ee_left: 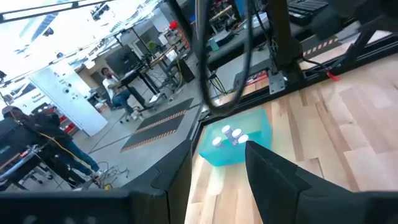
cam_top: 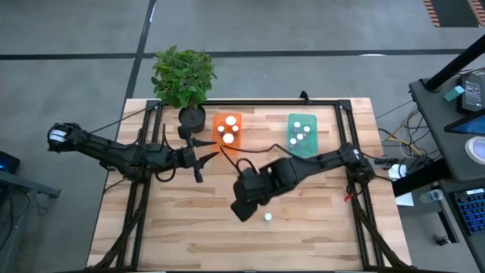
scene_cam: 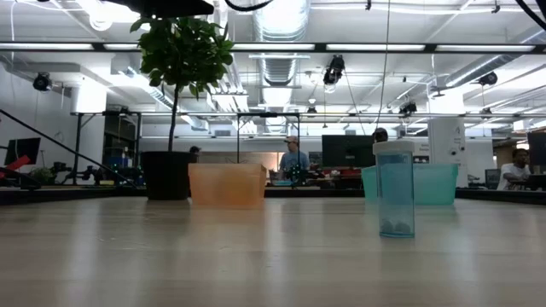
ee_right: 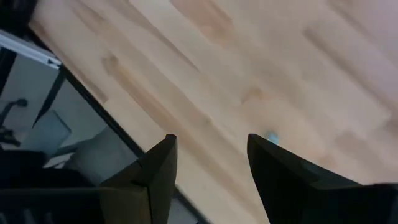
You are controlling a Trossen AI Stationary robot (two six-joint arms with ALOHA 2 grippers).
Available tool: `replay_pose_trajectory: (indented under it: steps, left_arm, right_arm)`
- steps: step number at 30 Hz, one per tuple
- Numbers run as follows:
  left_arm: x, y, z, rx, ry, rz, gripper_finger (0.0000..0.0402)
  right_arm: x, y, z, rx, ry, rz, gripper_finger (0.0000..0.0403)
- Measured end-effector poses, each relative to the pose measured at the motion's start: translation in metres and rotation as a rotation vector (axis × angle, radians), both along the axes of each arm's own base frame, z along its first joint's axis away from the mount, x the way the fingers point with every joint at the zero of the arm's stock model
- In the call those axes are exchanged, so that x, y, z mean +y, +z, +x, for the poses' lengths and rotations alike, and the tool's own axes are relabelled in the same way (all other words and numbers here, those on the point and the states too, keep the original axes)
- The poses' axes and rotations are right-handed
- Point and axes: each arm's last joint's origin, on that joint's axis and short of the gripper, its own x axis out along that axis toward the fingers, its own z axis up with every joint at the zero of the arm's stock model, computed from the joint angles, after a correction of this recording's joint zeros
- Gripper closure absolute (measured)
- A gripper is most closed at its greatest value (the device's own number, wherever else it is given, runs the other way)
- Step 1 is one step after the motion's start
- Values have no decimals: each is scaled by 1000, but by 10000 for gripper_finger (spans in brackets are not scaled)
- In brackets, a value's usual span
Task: Pick and place medicine bottles into bin by pill shape (circle, oval)
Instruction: Put the blue tablet bottle into the blue bin
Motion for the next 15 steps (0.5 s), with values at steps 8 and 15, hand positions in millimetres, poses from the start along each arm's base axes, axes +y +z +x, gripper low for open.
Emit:
replay_pose_trajectory:
  steps: [8,15]
  left_arm:
    - [-2,0,0,-1,-8,-1,269]
    - [-7,5,6,-85,-144,-46,269]
  right_arm:
    - [29,-25,-16,180,-145,24,220]
    - [38,-62,-25,322,-181,-33,220]
